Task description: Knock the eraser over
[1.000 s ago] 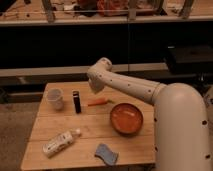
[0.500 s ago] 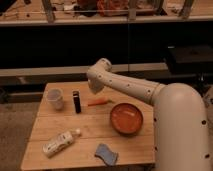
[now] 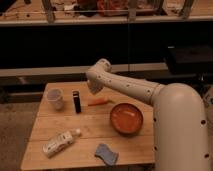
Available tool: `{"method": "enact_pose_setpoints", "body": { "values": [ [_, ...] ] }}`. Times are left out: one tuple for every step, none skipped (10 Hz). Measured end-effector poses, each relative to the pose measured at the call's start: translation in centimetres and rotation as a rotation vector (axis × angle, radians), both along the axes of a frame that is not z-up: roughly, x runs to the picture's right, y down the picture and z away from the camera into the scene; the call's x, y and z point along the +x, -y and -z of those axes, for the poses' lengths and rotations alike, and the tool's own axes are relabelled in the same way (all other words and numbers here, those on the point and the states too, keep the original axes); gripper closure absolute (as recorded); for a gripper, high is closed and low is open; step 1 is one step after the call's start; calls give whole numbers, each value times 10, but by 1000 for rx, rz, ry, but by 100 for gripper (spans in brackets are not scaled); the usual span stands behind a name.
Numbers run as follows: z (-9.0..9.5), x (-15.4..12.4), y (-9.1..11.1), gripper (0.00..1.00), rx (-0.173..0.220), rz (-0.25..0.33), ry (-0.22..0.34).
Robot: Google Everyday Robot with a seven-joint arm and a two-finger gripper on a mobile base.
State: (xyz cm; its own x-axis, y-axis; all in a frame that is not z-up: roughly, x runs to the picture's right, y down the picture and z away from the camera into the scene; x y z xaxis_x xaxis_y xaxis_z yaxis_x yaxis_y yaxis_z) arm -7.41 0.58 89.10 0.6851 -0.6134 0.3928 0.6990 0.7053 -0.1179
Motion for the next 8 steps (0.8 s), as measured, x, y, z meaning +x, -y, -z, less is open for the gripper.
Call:
{"method": "enact_pose_setpoints", "body": {
  "values": [
    [0, -2, 0, 91, 2, 3, 5],
    [0, -3, 0, 91, 2, 5, 10],
    [0, -4, -1, 91, 2, 7, 14],
    [0, -5, -1, 91, 3, 8, 18],
    [0, -7, -2, 91, 2, 11, 23],
    [-1, -8, -2, 91, 3, 13, 27],
    [-1, -10, -3, 91, 3, 15, 32],
    [-1, -10, -3, 91, 4, 17, 34]
  ]
}}
